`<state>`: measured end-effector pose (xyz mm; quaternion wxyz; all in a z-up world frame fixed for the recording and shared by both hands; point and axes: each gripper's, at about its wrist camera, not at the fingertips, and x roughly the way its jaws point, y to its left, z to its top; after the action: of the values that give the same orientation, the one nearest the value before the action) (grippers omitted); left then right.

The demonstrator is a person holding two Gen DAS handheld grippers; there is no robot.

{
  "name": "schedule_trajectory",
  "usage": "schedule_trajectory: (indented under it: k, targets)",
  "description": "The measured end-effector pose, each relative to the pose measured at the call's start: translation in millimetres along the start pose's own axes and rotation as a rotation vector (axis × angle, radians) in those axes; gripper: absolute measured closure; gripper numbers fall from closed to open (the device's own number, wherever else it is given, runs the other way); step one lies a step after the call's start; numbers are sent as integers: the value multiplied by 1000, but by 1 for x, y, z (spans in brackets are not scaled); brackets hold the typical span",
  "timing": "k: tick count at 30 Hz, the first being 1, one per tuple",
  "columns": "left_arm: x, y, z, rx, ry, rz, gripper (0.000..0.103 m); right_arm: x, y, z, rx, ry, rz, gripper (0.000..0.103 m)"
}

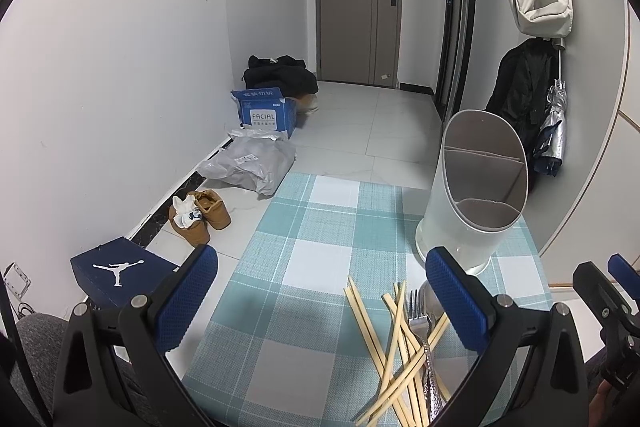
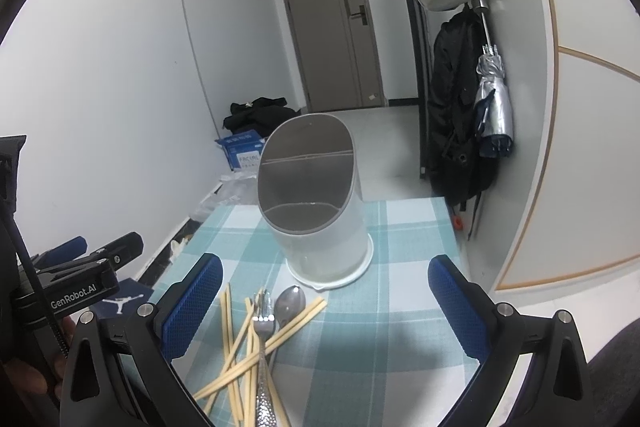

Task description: Organize utensils

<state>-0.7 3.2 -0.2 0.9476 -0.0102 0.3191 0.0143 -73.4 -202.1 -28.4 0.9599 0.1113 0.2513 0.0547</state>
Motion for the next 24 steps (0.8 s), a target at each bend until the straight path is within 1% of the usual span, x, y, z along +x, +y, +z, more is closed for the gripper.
schedule_trajectory:
  k: [24]
  targets:
    - [0,-1,-3,-5,7,-3,1,0,0,1,11,1,7,0]
